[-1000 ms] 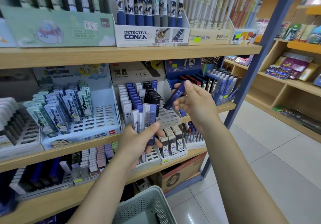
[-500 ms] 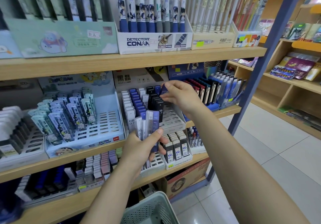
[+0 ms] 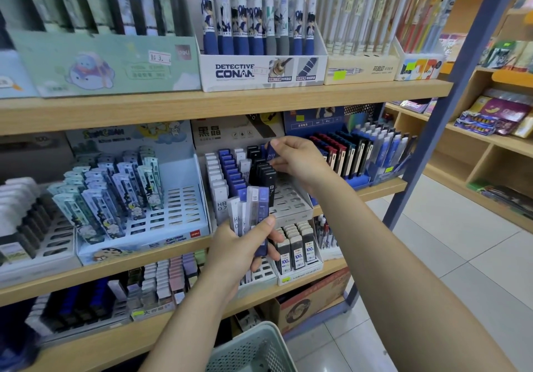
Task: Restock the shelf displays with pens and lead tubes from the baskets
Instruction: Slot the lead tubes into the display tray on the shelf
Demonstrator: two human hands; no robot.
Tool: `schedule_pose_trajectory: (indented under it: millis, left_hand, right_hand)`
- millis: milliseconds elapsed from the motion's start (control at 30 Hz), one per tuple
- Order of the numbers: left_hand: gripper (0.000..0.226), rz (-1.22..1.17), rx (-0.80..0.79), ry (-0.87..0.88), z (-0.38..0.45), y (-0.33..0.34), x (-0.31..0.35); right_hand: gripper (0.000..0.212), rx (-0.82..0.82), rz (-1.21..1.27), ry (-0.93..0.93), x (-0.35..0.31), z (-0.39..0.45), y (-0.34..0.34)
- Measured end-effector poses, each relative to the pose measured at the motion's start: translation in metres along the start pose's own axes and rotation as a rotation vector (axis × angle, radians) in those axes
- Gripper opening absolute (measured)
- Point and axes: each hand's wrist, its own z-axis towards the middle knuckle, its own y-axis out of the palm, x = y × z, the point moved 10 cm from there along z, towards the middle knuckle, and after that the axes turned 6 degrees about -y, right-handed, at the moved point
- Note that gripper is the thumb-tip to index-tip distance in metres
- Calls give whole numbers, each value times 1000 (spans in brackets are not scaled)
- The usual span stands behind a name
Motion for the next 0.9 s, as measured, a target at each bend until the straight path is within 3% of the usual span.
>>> schedule_pose_trajectory:
  millis: [333, 467, 667, 900]
  left_hand:
    - [18, 10, -17, 6, 0, 1, -1]
    - [21, 10, -18, 5, 0, 0, -1]
    - [18, 3, -20, 4, 0, -1, 0]
    - [14, -14, -23, 19, 0, -1, 2]
  right_hand:
    - [24, -15, -46, 35, 0, 3, 0]
    - [14, -30, -101, 83, 11, 3, 7]
    - [14, 120, -29, -52, 4, 4, -3]
    - [14, 125, -41, -81, 1, 2, -2]
